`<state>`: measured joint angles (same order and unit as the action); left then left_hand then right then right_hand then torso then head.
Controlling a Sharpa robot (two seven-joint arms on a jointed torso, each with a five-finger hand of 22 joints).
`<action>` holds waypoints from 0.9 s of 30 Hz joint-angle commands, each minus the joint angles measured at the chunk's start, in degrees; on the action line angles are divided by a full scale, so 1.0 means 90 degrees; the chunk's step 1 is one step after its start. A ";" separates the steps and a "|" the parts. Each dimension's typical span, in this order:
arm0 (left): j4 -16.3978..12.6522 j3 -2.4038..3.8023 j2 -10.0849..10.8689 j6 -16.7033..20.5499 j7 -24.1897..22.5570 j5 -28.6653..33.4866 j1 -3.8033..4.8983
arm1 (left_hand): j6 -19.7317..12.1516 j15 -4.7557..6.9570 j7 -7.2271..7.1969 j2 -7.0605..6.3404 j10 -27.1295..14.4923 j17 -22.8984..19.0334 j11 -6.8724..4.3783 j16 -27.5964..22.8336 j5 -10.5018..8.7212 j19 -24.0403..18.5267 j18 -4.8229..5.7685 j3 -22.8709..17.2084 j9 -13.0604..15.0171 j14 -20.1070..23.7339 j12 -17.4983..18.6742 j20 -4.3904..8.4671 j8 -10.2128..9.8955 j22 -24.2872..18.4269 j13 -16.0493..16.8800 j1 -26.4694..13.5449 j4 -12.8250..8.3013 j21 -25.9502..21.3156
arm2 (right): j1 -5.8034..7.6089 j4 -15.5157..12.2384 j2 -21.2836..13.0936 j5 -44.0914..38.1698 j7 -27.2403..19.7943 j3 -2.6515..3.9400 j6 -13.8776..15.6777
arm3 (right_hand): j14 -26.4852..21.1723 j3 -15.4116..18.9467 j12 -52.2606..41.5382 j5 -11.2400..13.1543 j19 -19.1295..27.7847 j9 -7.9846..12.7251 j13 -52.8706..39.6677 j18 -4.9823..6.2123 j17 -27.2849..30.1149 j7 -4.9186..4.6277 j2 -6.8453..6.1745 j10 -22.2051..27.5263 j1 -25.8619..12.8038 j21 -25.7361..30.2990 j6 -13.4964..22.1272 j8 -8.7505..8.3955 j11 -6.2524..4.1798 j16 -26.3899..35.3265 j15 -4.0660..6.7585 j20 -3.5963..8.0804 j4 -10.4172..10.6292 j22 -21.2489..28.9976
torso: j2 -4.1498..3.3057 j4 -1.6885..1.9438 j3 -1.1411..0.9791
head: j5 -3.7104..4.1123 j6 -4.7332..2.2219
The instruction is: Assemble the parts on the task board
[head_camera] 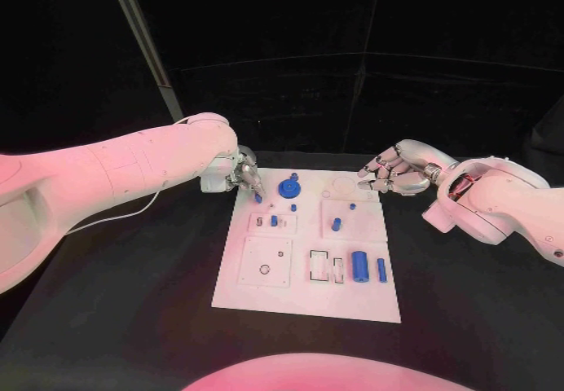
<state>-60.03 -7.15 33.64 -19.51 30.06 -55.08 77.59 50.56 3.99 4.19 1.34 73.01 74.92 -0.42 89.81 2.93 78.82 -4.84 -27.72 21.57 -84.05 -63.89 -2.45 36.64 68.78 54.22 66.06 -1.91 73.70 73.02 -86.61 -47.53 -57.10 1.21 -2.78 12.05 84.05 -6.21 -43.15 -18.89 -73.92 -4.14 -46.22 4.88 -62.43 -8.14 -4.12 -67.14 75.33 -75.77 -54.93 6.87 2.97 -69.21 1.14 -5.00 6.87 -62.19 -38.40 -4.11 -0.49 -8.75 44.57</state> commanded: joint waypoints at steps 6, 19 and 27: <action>-0.0619 0.0002 0.0366 0.0843 -0.0266 0.0241 -0.0002 | 0.0001 -0.0012 -0.0017 -0.0230 0.0124 0.1676 -0.0005 0.0021 0.0264 0.0077 -0.0006 -0.1102 0.0080 -0.0662 -0.0055 -0.0006 0.0166 0.0105 0.0032 -0.0102 -0.0897 0.0099 | 0.0011 0.0007 -0.0003 -0.0009 -0.0065 0.0003 0.0050 | 0.0064 -0.0011 0.0035 -0.0039 0.0038 0.0008 0.0006 0.0106 0.0005 -0.0005 -0.0007 0.0053 0.0010 0.0034 0.0045 0.0039 0.0001 0.0019 0.0025 0.0004 0.0029 0.0006 | 0.0008 0.0021 -0.0003 | -0.0020 -0.0008; -0.1793 -0.0005 0.1130 0.1672 -0.0627 -0.0354 -0.0059 | 0.0084 0.0000 -0.0031 -0.0459 0.0224 0.1676 -0.0025 0.0021 0.0456 0.0143 0.0019 -0.1253 0.0114 -0.0662 -0.0077 0.0005 0.0257 0.0229 0.0046 -0.0081 -0.0966 0.0187 | 0.0012 0.0003 -0.0039 -0.0007 -0.0063 0.0003 0.0058 | 0.0063 -0.0010 0.0045 -0.0043 0.0039 0.0008 0.0019 0.0107 0.0011 -0.0005 -0.0008 0.0061 0.0009 0.0039 0.0047 0.0042 0.0002 0.0027 0.0025 0.0004 0.0036 0.0011 | 0.0010 0.0036 -0.0007 | -0.0032 0.0000; -0.2471 -0.0014 0.1521 0.2288 -0.0713 -0.0793 -0.0282 | 0.0135 0.0012 -0.0045 -0.0539 0.0283 0.1676 -0.0040 0.0021 0.0543 0.0186 0.0034 -0.1313 0.0112 -0.0662 -0.0085 0.0016 0.0272 0.0304 0.0056 -0.0084 -0.0950 0.0244 | 0.0012 0.0005 -0.0053 -0.0001 -0.0070 0.0003 0.0064 | 0.0063 -0.0010 0.0045 -0.0043 0.0039 0.0008 0.0019 0.0107 0.0011 -0.0005 -0.0008 0.0061 0.0009 0.0039 0.0047 0.0042 0.0002 0.0027 0.0025 0.0004 0.0036 0.0011 | -0.0001 0.0035 -0.0002 | -0.0073 0.0026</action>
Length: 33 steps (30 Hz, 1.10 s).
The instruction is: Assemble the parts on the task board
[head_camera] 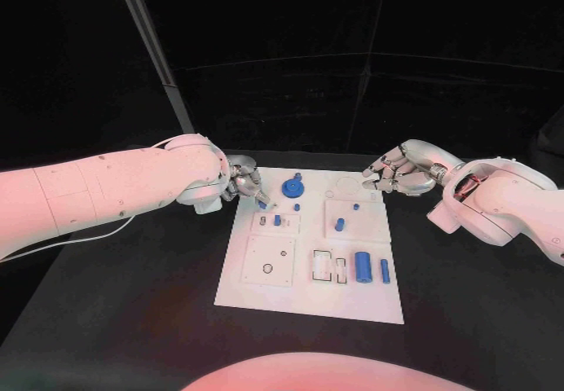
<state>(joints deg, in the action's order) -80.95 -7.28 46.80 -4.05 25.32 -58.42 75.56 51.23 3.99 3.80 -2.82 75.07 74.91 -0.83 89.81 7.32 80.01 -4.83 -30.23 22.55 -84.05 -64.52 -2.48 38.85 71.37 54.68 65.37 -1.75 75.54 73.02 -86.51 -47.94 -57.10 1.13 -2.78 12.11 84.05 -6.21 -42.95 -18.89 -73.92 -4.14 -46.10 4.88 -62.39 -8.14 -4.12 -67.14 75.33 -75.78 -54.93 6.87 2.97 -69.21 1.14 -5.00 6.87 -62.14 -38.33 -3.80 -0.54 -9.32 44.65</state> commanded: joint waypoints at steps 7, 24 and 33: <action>-0.0392 -0.0003 0.0191 0.0896 -0.0097 -0.0550 -0.0260 | 0.0083 0.0020 -0.0009 -0.0106 0.0085 0.1677 -0.0001 0.0021 0.0090 0.0067 0.0037 -0.1066 0.0003 -0.0662 -0.0028 0.0025 0.0031 0.0037 0.0025 -0.0009 -0.0957 0.0054 | 0.0012 -0.0007 -0.0019 0.0001 -0.0071 0.0003 0.0061 | 0.0063 -0.0010 0.0022 -0.0043 0.0039 0.0008 0.0006 0.0107 0.0006 -0.0005 -0.0008 0.0061 0.0009 0.0039 0.0047 0.0042 0.0002 0.0027 0.0025 0.0004 0.0036 0.0006 | -0.0011 -0.0011 0.0005 | -0.0034 0.0022; -0.0669 -0.0005 0.0393 0.0688 0.0162 -0.0575 -0.0395 | 0.0098 0.0023 -0.0014 -0.0125 0.0096 0.1677 -0.0005 0.0021 0.0108 0.0065 0.0035 -0.1086 0.0002 -0.0662 -0.0023 0.0029 0.0035 0.0030 0.0020 -0.0018 -0.0943 0.0049 | 0.0011 0.0004 -0.0018 0.0001 -0.0078 0.0003 0.0052 | 0.0063 -0.0010 0.0022 -0.0043 0.0039 0.0008 0.0006 0.0107 0.0006 -0.0005 -0.0008 0.0061 0.0009 0.0039 0.0047 0.0042 0.0002 0.0027 0.0025 0.0004 0.0036 0.0006 | -0.0013 -0.0014 0.0002 | -0.0043 0.0073; -0.0639 -0.0007 0.0380 0.0456 0.0293 -0.0571 -0.0412 | 0.0101 0.0024 -0.0016 -0.0130 0.0090 0.1677 -0.0006 0.0021 0.0111 0.0062 0.0033 -0.1090 0.0002 -0.0662 -0.0007 0.0029 0.0036 0.0024 -0.0001 -0.0021 -0.0939 0.0044 | 0.0011 0.0007 -0.0012 0.0001 -0.0081 0.0003 0.0041 | 0.0063 -0.0010 0.0022 -0.0043 0.0039 0.0008 0.0006 0.0107 0.0006 -0.0005 -0.0008 0.0061 0.0009 0.0039 0.0047 0.0042 0.0002 0.0027 0.0025 0.0004 0.0036 0.0006 | -0.0013 -0.0021 0.0003 | -0.0060 0.0082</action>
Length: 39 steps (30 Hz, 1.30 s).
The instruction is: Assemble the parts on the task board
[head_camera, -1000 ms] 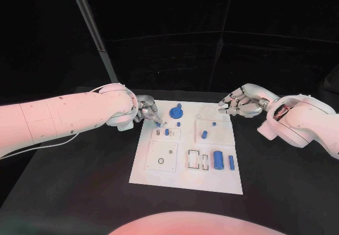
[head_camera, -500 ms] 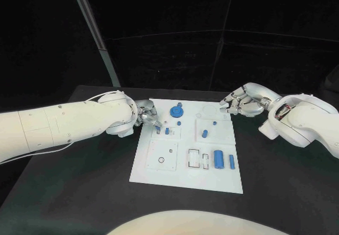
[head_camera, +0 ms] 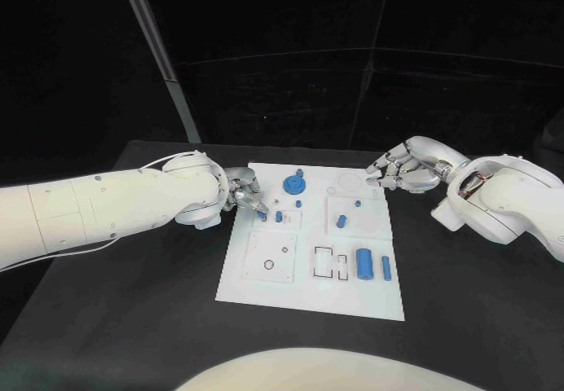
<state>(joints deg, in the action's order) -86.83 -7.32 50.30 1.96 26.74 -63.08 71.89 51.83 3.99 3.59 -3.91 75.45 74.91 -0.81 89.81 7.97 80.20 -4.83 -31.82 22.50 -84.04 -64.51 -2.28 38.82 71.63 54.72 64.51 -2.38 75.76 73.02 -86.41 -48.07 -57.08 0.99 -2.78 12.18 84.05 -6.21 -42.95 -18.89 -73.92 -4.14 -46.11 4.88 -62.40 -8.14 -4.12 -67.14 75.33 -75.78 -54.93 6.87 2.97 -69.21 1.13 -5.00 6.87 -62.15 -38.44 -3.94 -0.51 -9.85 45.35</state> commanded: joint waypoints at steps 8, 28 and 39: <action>0.0055 -0.0007 -0.0042 -0.0272 0.0162 -0.0033 -0.0029 | 0.0039 0.0025 0.0005 -0.0013 0.0043 0.1677 -0.0010 0.0021 0.0042 0.0034 0.0030 -0.0921 0.0006 -0.0662 0.0008 0.0009 0.0040 -0.0018 -0.0026 0.0067 -0.0859 0.0008 | 0.0011 -0.0004 0.0002 0.0001 -0.0070 0.0003 0.0026 | 0.0063 -0.0010 0.0023 -0.0043 0.0040 0.0008 0.0008 0.0107 0.0007 -0.0005 -0.0008 0.0061 0.0009 0.0039 0.0047 0.0042 0.0002 0.0027 0.0025 0.0004 0.0036 0.0007 | 0.0001 -0.0003 -0.0003 | 0.0001 0.0009; -0.0035 -0.0011 -0.0020 0.0042 0.0076 0.0050 -0.0054 | 0.0054 0.0029 -0.0005 -0.0023 0.0060 0.1677 -0.0018 0.0021 0.0049 0.0051 0.0038 -0.0952 0.0005 -0.0662 0.0013 0.0012 0.0043 0.0015 -0.0029 0.0052 -0.0832 0.0031 | 0.0011 0.0003 0.0011 0.0016 -0.0091 0.0003 0.0005 | 0.0063 -0.0010 0.0023 -0.0043 0.0040 0.0008 0.0008 0.0107 0.0007 -0.0005 -0.0008 0.0061 0.0009 0.0039 0.0047 0.0042 0.0002 0.0027 0.0025 0.0004 0.0036 0.0007 | 0.0005 -0.0005 -0.0003 | -0.0017 0.0020; -0.0067 -0.0012 -0.0003 0.0066 0.0077 0.0113 -0.0059 | 0.0068 0.0036 -0.0014 -0.0050 0.0069 0.1677 -0.0026 0.0021 0.0056 0.0053 0.0037 -0.0974 0.0006 -0.0662 0.0030 0.0017 0.0048 0.0017 -0.0049 0.0035 -0.0816 0.0031 | 0.0010 0.0011 0.0016 0.0029 -0.0101 0.0003 -0.0005 | 0.0063 -0.0010 0.0023 -0.0043 0.0040 0.0008 0.0008 0.0107 0.0007 -0.0005 -0.0008 0.0061 0.0009 0.0039 0.0047 0.0042 0.0002 0.0027 0.0025 0.0004 0.0036 0.0007 | -0.0002 -0.0001 -0.0004 | -0.0017 0.0021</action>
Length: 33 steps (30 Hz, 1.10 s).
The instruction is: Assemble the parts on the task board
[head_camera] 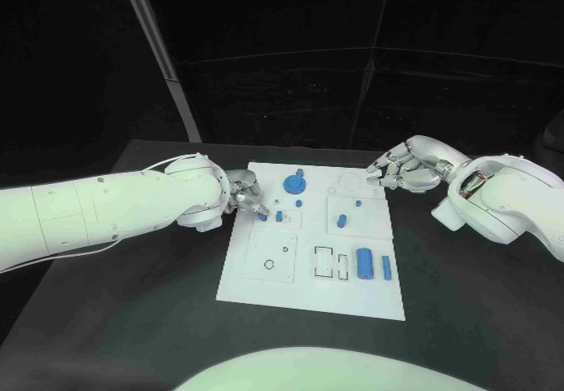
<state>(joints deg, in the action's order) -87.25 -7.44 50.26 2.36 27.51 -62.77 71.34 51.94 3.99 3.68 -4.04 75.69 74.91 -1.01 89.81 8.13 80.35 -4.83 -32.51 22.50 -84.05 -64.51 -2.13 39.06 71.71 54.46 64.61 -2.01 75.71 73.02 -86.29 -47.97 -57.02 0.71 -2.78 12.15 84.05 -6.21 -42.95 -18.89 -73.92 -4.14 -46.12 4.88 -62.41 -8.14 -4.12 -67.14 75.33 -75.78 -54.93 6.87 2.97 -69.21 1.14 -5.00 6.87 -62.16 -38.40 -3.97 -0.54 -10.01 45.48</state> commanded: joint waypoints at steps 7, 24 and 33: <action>0.0009 0.0001 -0.0004 -0.0109 0.0022 0.0270 0.0002 | 0.0145 0.0080 -0.0132 -0.0218 0.0129 0.1677 -0.0076 0.0021 0.0148 0.0033 0.0034 -0.0874 0.0009 -0.0661 0.0017 0.0033 0.0026 0.0009 0.0021 -0.0230 -0.0651 0.0021 | 0.0011 0.0001 0.0008 0.0024 -0.0072 0.0003 -0.0014 | 0.0063 -0.0010 0.0023 -0.0043 0.0040 0.0008 0.0009 0.0107 0.0008 -0.0005 -0.0008 0.0061 0.0009 0.0039 0.0047 0.0042 0.0002 0.0027 0.0025 0.0004 0.0036 0.0008 | 0.0000 -0.0005 0.0000 | 0.0002 0.0020; 0.0153 0.0001 -0.0022 -0.0020 0.0110 0.0369 0.0002 | 0.0446 0.0171 -0.0252 -0.0404 0.0187 0.1677 -0.0167 0.0021 0.0112 0.0059 0.0045 -0.0208 -0.0037 -0.0661 -0.0057 0.0126 -0.0040 0.0054 0.0123 -0.0891 0.0010 0.0017 | 0.0011 -0.0002 0.0009 0.0025 -0.0073 0.0003 -0.0008 | 0.0064 -0.0006 0.0025 -0.0048 0.0039 0.0007 0.0025 0.0108 0.0015 -0.0005 -0.0007 0.0066 0.0003 0.0050 0.0049 0.0053 0.0003 0.0042 0.0024 0.0004 0.0061 0.0017 | -0.0004 -0.0002 0.0000 | 0.0028 0.0017; 0.0198 0.0000 -0.0082 -0.0092 0.0119 0.0360 0.0003 | 0.0476 0.0170 -0.0249 -0.0431 0.0188 0.1677 -0.0163 0.0021 0.0107 0.0065 0.0047 0.0077 -0.0038 -0.0661 -0.0070 0.0130 -0.0057 0.0064 0.0146 -0.0988 0.0159 0.0010 | 0.0011 0.0001 0.0014 0.0025 -0.0071 0.0003 -0.0014 | 0.0064 -0.0006 0.0025 -0.0048 0.0039 0.0007 0.0025 0.0108 0.0015 -0.0005 -0.0007 0.0066 0.0003 0.0050 0.0049 0.0053 0.0003 0.0042 0.0024 0.0004 0.0061 0.0017 | -0.0004 -0.0006 -0.0001 | 0.0035 0.0036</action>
<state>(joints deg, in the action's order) -85.52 -7.44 49.61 2.02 28.22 -59.78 71.33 56.03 5.13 1.22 -7.76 77.50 74.90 -2.68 89.81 9.35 80.81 -4.83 -32.07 22.22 -83.95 -64.79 -1.25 38.84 72.20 55.73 56.30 -0.50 75.71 73.02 -86.24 -47.89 -56.96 0.58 -2.78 12.11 84.05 -6.38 -42.95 -19.18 -73.92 -4.14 -45.96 4.88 -62.33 -8.14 -4.12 -66.93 75.33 -75.53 -54.93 7.13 3.18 -69.21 1.14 -5.00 7.04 -62.06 -38.41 -4.02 -0.54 -9.72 45.74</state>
